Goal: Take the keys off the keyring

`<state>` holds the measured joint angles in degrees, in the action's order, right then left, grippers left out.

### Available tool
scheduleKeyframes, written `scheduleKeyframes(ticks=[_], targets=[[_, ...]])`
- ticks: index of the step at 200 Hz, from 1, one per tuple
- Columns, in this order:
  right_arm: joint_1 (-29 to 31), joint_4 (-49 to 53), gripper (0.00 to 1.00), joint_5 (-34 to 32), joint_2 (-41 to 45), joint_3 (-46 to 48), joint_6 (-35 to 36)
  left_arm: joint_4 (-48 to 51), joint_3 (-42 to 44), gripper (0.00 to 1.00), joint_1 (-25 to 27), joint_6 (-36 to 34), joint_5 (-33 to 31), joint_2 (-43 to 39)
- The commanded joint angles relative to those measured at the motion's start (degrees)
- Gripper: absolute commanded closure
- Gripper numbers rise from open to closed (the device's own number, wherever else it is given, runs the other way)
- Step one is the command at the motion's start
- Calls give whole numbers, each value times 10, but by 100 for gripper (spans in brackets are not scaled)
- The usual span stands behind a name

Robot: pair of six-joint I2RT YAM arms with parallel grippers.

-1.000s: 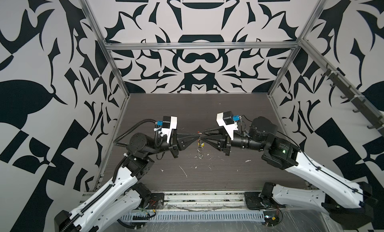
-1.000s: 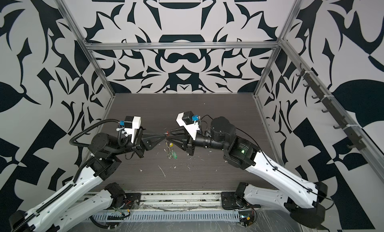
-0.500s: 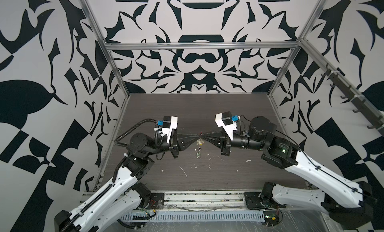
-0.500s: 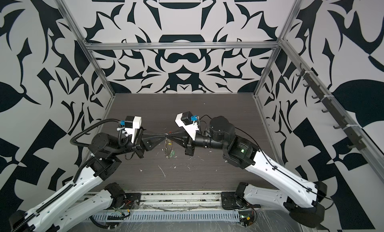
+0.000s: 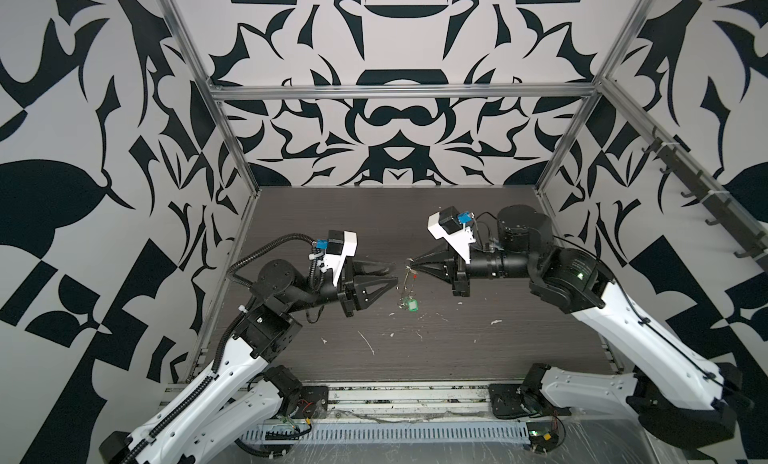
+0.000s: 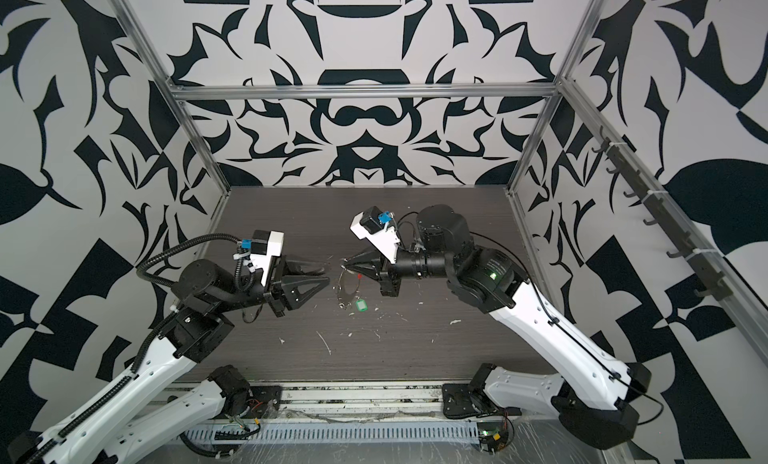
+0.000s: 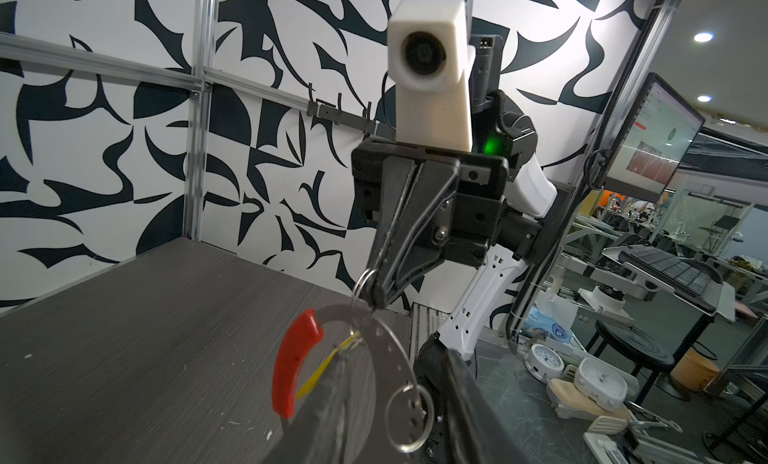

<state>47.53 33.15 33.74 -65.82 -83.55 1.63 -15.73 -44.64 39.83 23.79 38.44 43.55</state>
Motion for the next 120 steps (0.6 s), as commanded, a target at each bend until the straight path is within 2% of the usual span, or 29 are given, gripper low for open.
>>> scheduleKeyframes(ticks=[1,44,120], targets=[[-1,53,100,56,-12,-37,38,34,-23,61,1,-19,5,9],[-2,99,100,81,-35,-63,63,58,-38,66,1,-30,14,33],[-6,117,100,77,-49,-81,75,82,-55,69,1,-28,56,61]])
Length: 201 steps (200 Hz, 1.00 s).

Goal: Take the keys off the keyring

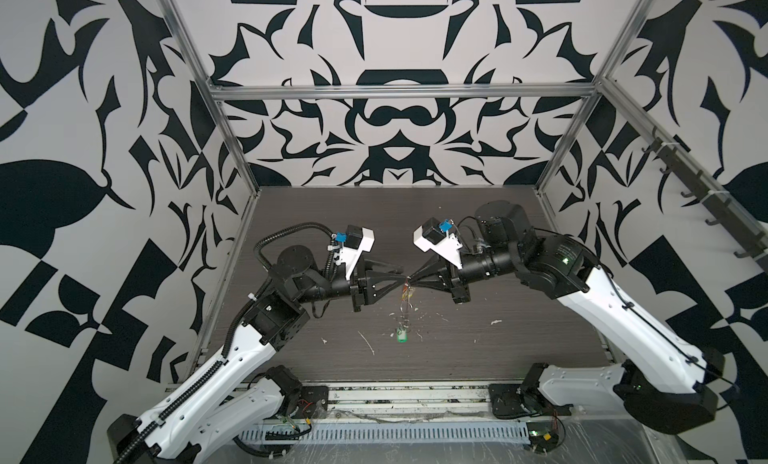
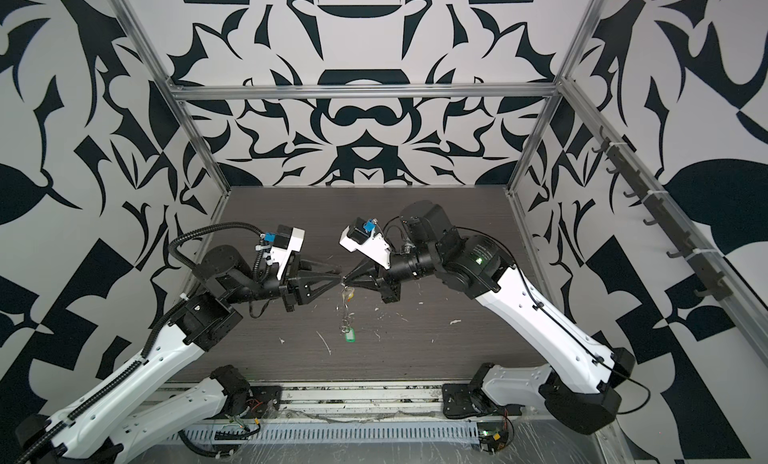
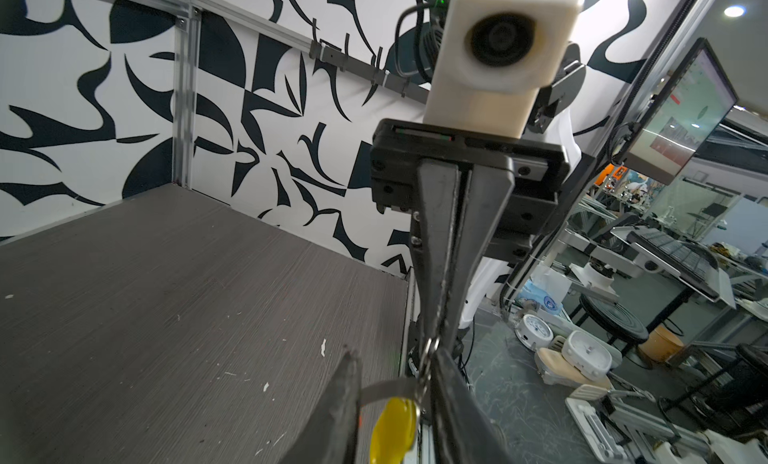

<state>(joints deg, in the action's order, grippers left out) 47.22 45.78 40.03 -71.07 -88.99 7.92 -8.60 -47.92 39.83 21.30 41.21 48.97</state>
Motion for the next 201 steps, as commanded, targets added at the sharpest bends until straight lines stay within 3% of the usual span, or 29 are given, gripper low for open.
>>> scheduleKeyframes(ticks=[1,54,84,122,134,147,161,201], targets=[[-4,-10,100,14,3,-27,13,10,-22,69,1,-3,29,7],[-5,-11,100,10,-2,-29,13,8,-24,80,1,5,45,15],[-6,-15,100,11,-3,-29,11,6,-24,100,1,7,43,17],[-6,-66,100,2,12,-12,-23,-43,-5,100,1,28,22,10],[-6,-104,91,-15,29,7,-41,-93,18,100,1,47,-1,2],[-6,-154,73,-37,53,33,-63,-142,41,100,1,64,-28,-7],[-6,-204,63,-61,83,66,-83,-166,54,100,1,68,-48,-14],[-6,-297,55,-176,147,158,-123,-196,66,100,1,78,-78,-25]])
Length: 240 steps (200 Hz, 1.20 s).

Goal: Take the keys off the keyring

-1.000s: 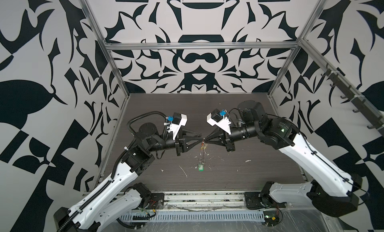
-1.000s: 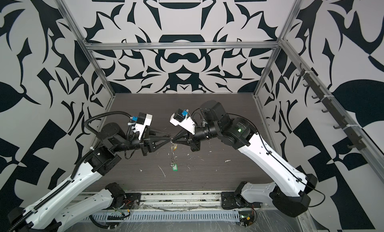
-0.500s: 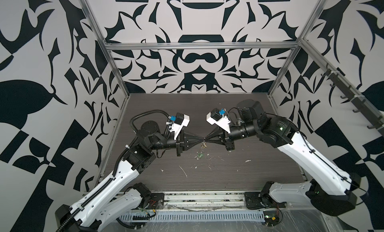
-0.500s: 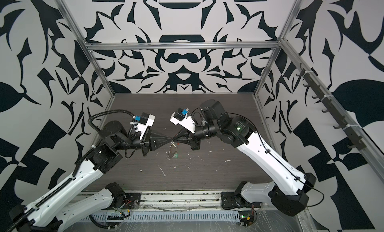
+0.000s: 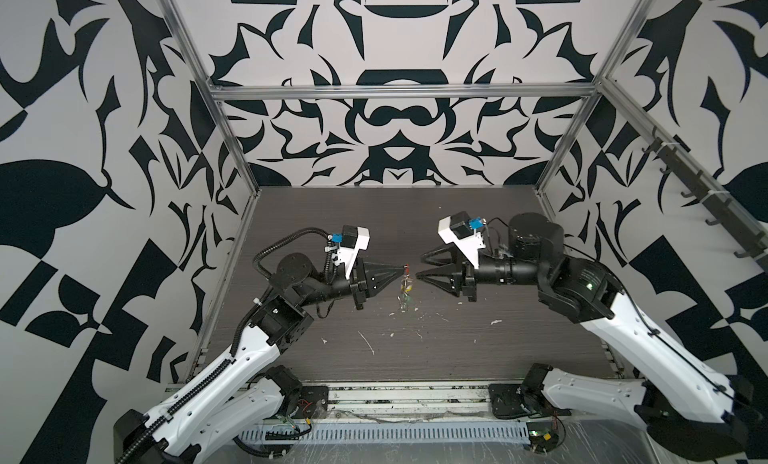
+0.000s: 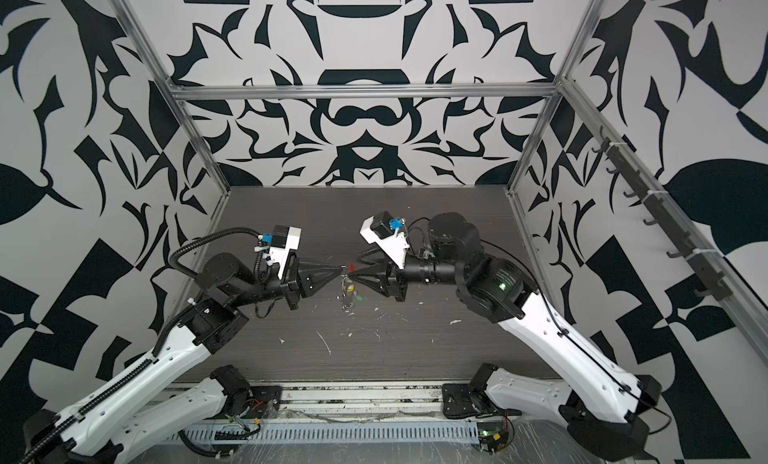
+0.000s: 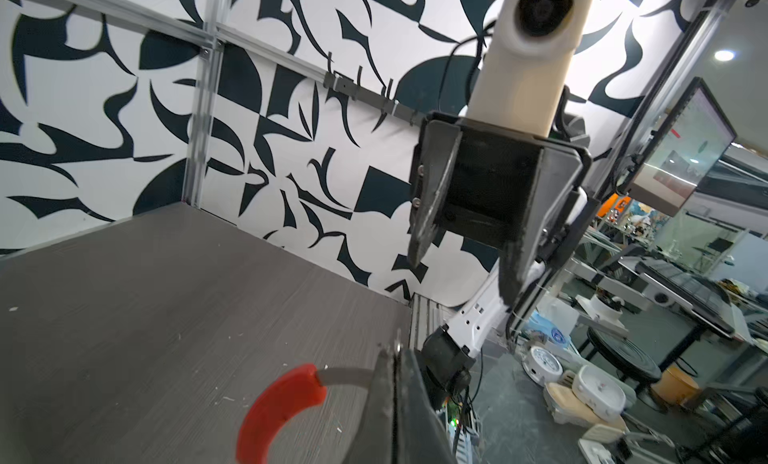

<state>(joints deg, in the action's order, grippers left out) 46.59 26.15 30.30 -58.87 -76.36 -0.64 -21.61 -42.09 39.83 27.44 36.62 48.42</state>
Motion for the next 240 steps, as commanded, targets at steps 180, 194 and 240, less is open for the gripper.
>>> scheduleKeyframes(ticks=[180,194,240], targets=[[21,-273,48,22,25,170,-93,-170,40,100,1,53,-15,-23],[28,-268,50,22,16,161,-89,-178,41,100,1,57,-14,-22],[43,-268,67,5,8,152,-80,-181,40,100,1,62,-11,-19]])
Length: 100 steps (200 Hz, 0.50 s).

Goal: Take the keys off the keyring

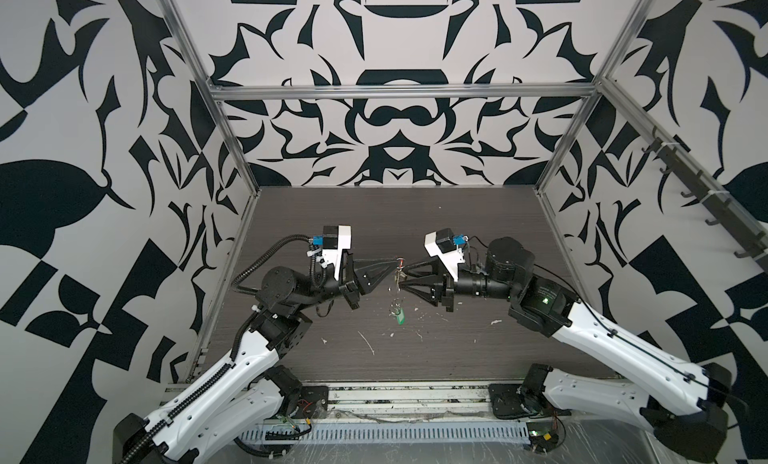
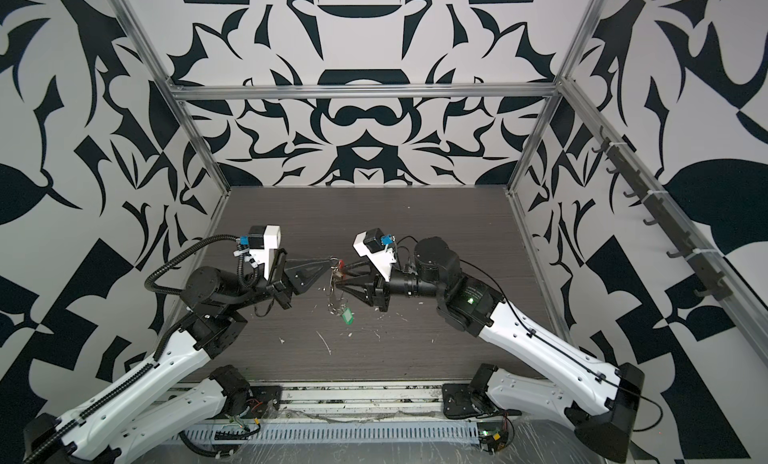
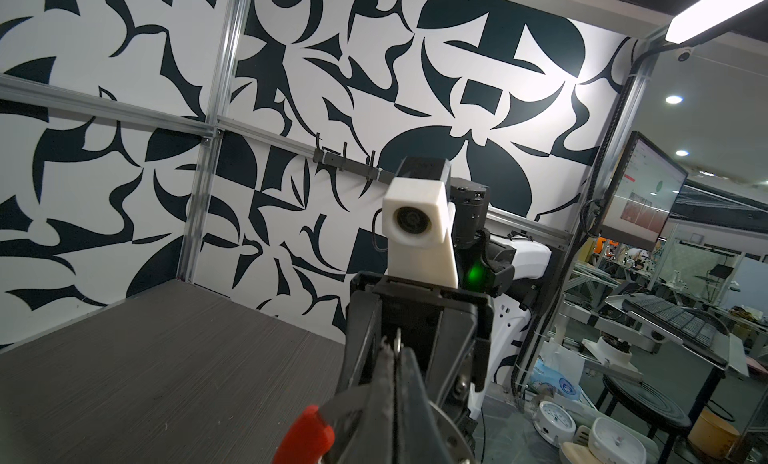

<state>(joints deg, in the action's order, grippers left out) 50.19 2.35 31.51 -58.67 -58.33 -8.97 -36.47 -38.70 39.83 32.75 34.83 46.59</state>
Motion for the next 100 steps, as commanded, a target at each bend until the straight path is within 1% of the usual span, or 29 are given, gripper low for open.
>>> scheduleKeyframes(ticks=[1,44,57,100], targets=[[6,-30,67,-7,6,-28,4,-33,6,100,1,9,6,-1],[20,-34,68,-10,-6,-46,10,-34,5,100,1,10,6,5],[22,-34,70,-9,-12,-53,13,-38,5,100,0,12,8,8],[30,-23,90,-8,-26,-66,19,-37,7,100,1,14,4,3]])
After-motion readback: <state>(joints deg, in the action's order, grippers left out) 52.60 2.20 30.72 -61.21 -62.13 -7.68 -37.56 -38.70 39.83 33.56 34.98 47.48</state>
